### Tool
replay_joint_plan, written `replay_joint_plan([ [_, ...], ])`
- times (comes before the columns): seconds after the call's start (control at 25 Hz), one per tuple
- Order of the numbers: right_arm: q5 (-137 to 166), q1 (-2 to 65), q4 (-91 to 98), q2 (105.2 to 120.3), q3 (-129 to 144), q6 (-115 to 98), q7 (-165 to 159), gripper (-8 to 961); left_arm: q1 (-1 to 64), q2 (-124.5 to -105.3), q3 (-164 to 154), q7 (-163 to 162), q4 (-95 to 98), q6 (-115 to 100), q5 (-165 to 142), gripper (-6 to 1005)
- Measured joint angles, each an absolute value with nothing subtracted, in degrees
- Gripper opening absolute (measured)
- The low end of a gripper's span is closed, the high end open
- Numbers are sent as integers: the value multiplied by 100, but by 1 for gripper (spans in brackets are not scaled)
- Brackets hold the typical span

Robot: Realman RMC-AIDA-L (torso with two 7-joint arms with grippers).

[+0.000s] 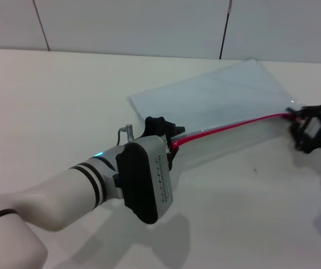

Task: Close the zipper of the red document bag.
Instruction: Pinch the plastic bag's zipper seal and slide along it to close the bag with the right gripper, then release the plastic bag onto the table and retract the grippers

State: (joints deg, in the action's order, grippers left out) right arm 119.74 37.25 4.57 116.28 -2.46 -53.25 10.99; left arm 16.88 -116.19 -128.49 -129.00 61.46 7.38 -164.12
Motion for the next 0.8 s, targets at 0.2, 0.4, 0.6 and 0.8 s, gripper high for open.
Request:
replay_joint_plan([
  [0.2,11126,3724,472,11632,-246,-4828,1356,74,1673,-11619,-12850,-12763,6143,739,-16399,54],
  [0.4,10464,3730,386,11647,-244,-4604,1991,73,1670,-11620,-12851,-12749,6143,741,-16389,54],
  [0.6,10337,3729,191,11648,-246,-4633,2126,135,1668,-11623,-12835,-12751,6109,758,-16382,55],
  [0.8,10013,3710,-11,11646,-450,-4907,2073,213,1691,-11634,-12840,-12768,5839,1264,-16113,55],
])
